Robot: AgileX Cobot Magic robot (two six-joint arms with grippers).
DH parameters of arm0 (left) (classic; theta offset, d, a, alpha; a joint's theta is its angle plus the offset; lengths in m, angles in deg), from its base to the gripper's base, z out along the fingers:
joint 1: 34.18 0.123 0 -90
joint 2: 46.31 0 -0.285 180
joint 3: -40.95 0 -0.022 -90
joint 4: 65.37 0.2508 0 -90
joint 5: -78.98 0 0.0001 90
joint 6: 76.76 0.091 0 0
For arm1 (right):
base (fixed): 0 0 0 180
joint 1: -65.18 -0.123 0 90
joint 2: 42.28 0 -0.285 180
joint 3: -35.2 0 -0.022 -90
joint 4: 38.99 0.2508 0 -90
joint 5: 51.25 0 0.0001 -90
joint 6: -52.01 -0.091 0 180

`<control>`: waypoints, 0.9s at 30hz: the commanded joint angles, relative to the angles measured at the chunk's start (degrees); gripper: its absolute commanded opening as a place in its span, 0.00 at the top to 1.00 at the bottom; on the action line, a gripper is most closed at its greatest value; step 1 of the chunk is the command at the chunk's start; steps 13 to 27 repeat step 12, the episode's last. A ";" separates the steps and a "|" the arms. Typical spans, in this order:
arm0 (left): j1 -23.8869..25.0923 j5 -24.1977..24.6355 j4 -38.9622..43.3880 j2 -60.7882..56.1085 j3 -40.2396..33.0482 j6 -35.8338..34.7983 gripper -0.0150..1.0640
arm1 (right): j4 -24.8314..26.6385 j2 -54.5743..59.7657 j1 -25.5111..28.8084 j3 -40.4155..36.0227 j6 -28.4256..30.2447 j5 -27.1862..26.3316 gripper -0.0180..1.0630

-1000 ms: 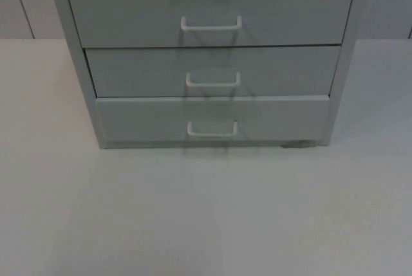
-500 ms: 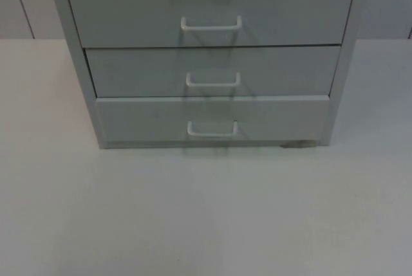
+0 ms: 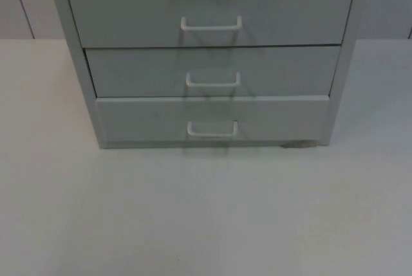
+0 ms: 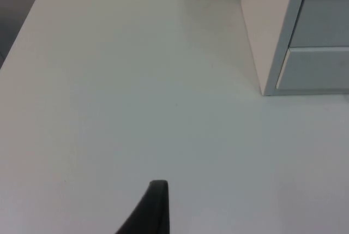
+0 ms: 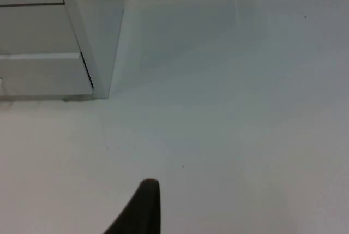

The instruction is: Open the drawer with the left hand, place the block into the drawer with the right hand, then close the drawer with the left hand.

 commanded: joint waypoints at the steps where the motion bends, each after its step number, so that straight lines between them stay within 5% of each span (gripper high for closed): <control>1: 0.25 -0.59 -0.23 -0.25 -0.33 0.00 0.01 | 0.03 -0.22 0.09 -0.10 0.46 -0.45 0.01; 27: 0.25 -0.59 -0.23 -0.25 -0.33 0.00 0.01 | -0.08 -0.22 -2.74 -0.10 0.46 -0.45 0.01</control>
